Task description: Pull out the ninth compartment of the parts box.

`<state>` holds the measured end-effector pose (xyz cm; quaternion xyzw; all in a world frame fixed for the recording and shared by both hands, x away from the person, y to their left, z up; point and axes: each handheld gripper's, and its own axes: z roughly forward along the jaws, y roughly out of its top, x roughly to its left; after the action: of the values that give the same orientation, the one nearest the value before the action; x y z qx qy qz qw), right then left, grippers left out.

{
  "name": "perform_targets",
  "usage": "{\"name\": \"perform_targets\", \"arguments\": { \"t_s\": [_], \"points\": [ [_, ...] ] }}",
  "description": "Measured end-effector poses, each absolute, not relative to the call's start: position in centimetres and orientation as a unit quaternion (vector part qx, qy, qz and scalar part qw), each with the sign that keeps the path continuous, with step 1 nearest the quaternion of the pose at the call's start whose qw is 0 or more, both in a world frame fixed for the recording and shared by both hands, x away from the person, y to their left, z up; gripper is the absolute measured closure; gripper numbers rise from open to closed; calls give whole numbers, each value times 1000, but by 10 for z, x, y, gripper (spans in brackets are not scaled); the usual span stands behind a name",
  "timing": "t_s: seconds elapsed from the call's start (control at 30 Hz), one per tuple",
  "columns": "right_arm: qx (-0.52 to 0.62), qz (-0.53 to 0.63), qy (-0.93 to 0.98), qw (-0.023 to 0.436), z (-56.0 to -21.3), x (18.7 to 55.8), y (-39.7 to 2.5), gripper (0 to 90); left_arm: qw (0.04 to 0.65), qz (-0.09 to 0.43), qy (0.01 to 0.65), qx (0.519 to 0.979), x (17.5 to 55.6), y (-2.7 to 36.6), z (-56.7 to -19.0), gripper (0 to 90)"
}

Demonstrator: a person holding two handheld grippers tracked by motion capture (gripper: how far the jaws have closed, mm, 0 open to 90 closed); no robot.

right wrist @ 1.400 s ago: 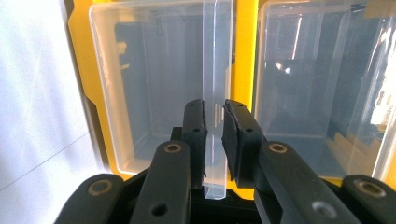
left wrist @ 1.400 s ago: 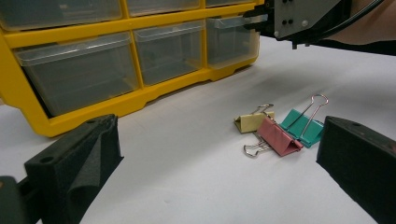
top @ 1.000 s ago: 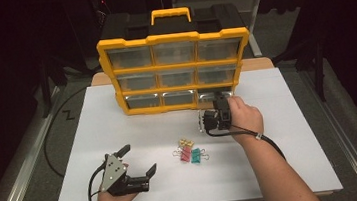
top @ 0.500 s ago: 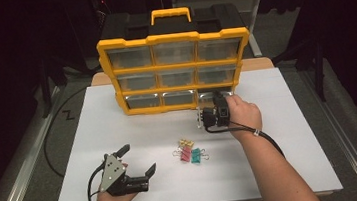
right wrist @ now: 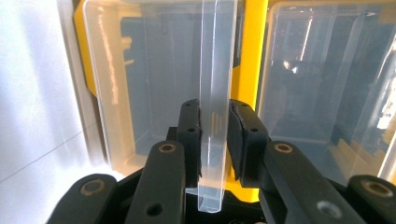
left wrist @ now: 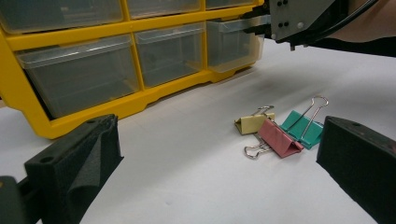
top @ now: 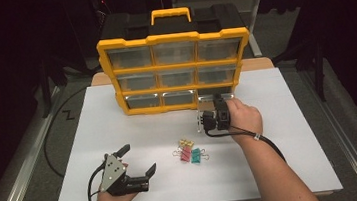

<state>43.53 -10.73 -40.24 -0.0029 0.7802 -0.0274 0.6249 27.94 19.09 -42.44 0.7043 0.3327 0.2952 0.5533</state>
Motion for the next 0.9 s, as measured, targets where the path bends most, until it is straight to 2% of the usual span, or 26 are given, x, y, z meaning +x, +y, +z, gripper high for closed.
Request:
{"name": "perform_targets", "arguments": {
  "t_s": [0.9],
  "points": [
    [-23,-22,779,626,-401,398,-112,776,554,297,333,703,280,193,-424,3]
  ]
}}
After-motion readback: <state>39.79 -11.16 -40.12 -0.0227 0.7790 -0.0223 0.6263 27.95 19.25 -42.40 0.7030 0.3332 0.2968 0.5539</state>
